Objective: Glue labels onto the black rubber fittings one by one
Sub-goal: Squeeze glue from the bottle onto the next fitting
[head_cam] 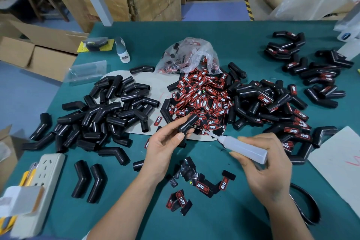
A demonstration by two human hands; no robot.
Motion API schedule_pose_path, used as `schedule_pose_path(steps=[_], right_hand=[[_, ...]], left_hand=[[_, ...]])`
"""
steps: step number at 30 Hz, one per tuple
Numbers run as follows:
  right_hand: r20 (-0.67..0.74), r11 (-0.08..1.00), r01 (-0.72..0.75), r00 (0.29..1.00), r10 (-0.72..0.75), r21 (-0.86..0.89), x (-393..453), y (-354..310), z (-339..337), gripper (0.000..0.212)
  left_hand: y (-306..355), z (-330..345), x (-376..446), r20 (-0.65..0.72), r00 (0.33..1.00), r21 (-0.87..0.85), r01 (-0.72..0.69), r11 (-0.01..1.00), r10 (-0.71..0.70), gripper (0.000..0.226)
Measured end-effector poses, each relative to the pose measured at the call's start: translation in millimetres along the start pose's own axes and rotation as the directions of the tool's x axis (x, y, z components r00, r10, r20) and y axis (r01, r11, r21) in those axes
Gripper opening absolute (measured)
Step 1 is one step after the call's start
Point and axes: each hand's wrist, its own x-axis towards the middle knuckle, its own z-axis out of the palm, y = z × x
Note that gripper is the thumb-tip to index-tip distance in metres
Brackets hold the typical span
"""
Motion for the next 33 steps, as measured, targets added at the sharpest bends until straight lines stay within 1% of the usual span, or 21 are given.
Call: schedule_pose_path(steps=[5, 9, 14, 19, 24, 30, 33], right_hand=[[-0.027, 1.0, -0.002, 1.0, 0.001, -0.004, 3.0, -1.2, -1.5, 0.029], [-0.015, 1.0, -0.006, 1.0, 0.006, 0.004, 2.4, -2.6, -0.3, 0.024], [-0.027, 1.0, -0.004, 1.0, 0.004, -0.007, 2.7, -1.4, -0.6, 0.028], [-0.021, 1.0, 0.008, 1.0, -0.008, -0.012, 2.0, -1.5, -0.9, 0.025], [-0.023, 1.0, 0.014, 1.0, -0.014, 0.002, 3.0, -1.4, -0.7, 0.025], [-0.03, 0.999, 0.034, 0.999, -0.033, 0.004, 2.3, 2.1, -0.9, 0.025], [-0.009, 1.0, 0.013, 1.0, -0.013, 0.005, 1.6, 1.8, -0.1, 0.023]], left_hand=[[1.6, 1.3, -0.1, 0.002, 1.0, 0.001, -0.002, 1.0, 0.002, 0.052], [1.3, 1.3, -0.5, 0.001, 1.0, 0.004, 0.002, 1.0, -0.002, 0.053], [1.8, 0.6, -0.5, 0.005, 1.0, 0.008, -0.005, 1.0, 0.005, 0.051], [0.9, 0.3, -0.2, 0.002, 1.0, 0.015, 0.002, 1.0, -0.002, 0.046], [1.0, -0.2, 0.1, 0.007, 1.0, 0.016, 0.003, 1.0, -0.003, 0.051], [0.3, -1.4, 0.4, 0.007, 1.0, 0.03, 0.006, 1.0, -0.006, 0.051], [0.2, -0.6, 0.5, 0.006, 1.0, 0.033, 0.005, 0.999, -0.005, 0.052]])
